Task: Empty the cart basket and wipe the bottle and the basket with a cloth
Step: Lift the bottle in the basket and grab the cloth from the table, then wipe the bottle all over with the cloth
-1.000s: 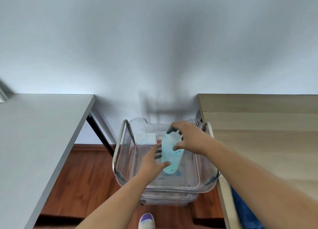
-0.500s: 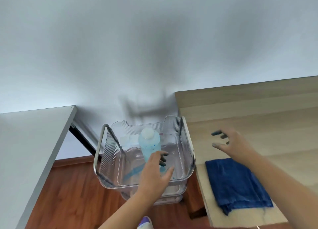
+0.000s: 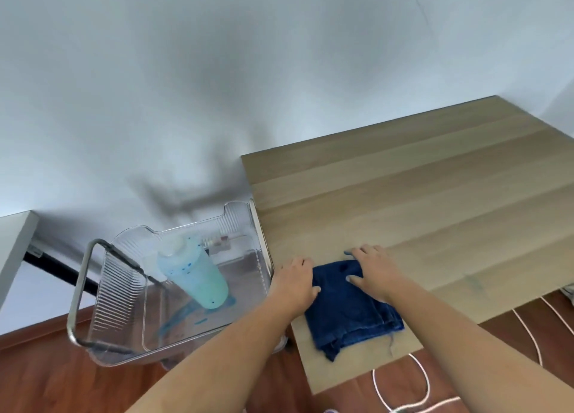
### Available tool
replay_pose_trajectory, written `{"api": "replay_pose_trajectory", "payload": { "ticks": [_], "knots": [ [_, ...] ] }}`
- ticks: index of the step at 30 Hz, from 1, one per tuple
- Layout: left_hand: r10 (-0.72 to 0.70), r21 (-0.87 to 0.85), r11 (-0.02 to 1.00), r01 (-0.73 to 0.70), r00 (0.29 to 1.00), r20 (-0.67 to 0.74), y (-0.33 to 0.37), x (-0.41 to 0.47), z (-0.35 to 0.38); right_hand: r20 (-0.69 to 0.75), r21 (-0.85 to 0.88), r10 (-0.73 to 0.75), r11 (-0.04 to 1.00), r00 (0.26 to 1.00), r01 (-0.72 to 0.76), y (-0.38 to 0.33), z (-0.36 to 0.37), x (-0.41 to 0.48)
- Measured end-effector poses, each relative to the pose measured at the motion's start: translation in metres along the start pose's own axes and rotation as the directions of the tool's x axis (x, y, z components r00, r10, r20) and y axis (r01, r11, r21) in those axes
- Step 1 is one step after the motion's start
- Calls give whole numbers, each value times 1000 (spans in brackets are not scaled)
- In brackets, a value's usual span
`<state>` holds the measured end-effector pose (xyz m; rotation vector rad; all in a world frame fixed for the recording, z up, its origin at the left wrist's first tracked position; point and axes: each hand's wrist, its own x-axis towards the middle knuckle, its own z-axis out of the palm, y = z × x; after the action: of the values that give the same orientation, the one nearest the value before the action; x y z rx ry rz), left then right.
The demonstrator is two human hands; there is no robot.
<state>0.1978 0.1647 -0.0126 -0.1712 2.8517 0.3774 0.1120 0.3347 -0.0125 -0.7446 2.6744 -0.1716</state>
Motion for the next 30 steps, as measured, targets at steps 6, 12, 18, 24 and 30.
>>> {"api": "replay_pose_trajectory", "payload": {
  "ticks": [6, 12, 18, 24, 30],
  "knots": [
    [19, -166, 985, -36, 994, -104, 7, -3, -6, -46, -97, -67, 993, 997, 62, 2, -1, -11],
    [46, -491, 854, -170, 966, -254, 21, -39, -27, -50, 325, -245, 913, 968, 248, -18, -30, -34],
    [-73, -686, 722, -92, 975, -208, -13, -71, -36, -109, 554, -311, 770, 944, 317, -42, -65, -48],
    [-242, -693, 718, -62, 911, -333, -41, -95, -55, -92, 733, -356, 608, 930, 305, -80, -76, -43],
    [-351, -749, 661, -46, 863, -363, -79, -136, -70, -157, 803, -316, 511, 936, 307, -138, -64, -31]
  ]
}}
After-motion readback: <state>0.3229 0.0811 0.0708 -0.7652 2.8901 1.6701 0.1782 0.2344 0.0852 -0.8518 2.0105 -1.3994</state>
